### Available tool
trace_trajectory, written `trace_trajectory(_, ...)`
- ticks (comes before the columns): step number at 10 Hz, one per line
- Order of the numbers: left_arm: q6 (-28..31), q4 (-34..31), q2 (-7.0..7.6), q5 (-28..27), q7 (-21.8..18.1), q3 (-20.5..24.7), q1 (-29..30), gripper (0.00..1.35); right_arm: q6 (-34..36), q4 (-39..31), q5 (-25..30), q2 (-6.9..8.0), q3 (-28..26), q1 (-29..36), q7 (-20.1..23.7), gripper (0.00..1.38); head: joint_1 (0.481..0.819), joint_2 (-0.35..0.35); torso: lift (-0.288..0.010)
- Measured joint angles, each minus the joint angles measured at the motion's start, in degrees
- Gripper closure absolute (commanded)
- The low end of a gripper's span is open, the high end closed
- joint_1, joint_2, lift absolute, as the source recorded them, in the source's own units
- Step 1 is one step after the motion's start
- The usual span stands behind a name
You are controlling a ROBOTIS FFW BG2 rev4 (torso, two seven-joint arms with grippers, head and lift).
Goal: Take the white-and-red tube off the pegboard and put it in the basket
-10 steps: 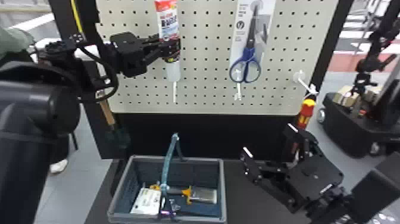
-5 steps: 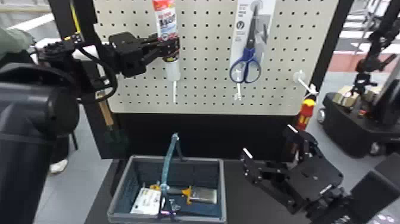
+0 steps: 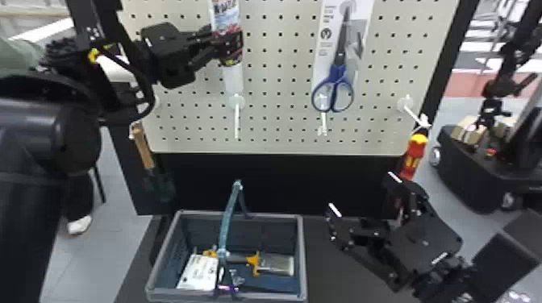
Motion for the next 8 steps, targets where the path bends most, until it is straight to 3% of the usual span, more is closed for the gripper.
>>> trace_trajectory(4, 0.0, -11.4, -0.49, -0.41, 2.1, 2.06, 4.5, 1.1, 0.01, 0.34, -0.09, 0.0, 0.0, 0.09, 0.0, 0.19, 0.549, 0.0, -0.1)
trace_trajectory(8, -1.45, -13.97, -2.65, 2.14, 3.88, 7.18, 15.64, 1.1, 0.01, 0.27, -0.23, 0.03, 0.0, 0.09, 0.0, 0.19, 0.549, 0.0, -0.1)
